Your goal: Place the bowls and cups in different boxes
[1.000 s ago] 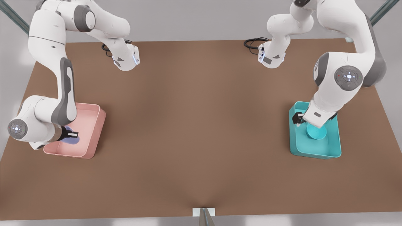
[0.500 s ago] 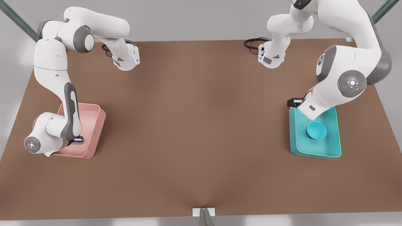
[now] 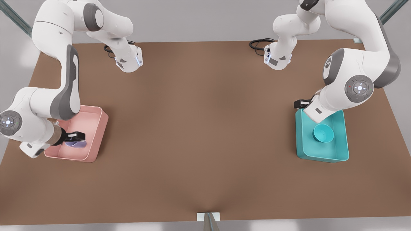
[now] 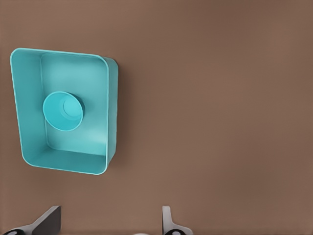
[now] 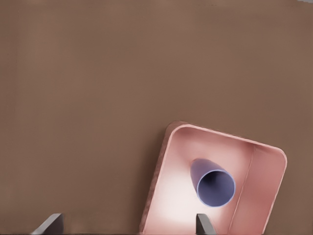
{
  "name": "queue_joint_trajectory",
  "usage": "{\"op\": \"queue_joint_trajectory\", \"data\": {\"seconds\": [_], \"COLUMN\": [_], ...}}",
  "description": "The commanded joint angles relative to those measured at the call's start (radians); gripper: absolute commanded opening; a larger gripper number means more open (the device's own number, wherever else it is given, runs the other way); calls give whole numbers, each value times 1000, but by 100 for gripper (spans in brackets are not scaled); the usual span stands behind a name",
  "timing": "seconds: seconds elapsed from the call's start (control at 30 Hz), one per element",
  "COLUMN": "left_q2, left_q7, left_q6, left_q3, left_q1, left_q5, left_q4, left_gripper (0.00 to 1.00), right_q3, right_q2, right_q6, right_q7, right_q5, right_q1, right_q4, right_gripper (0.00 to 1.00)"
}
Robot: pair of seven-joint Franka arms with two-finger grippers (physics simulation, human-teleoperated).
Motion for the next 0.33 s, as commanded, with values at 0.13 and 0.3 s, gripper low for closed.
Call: {"op": "queue_joint_trajectory", "data": {"seconds": [0.13,0.3], "left_q2": [-3,-1], "left_q7": [23,23], "left_q6": [-4,-2], "left_q3": [-1,-1], "left_q1": [-2,0], "left_q5": [1,1], "left_q4": [1,1], "left_gripper": [100,100], "right_q3": [118,110], "right_q2": [-212,-238], "right_q6": [-332,-286], "right_q7": [278,275], "right_q5": [-1,-4], "right_q1": [-14,-12], "right_q4": [-60,-115], "right_gripper": [100,100]}}
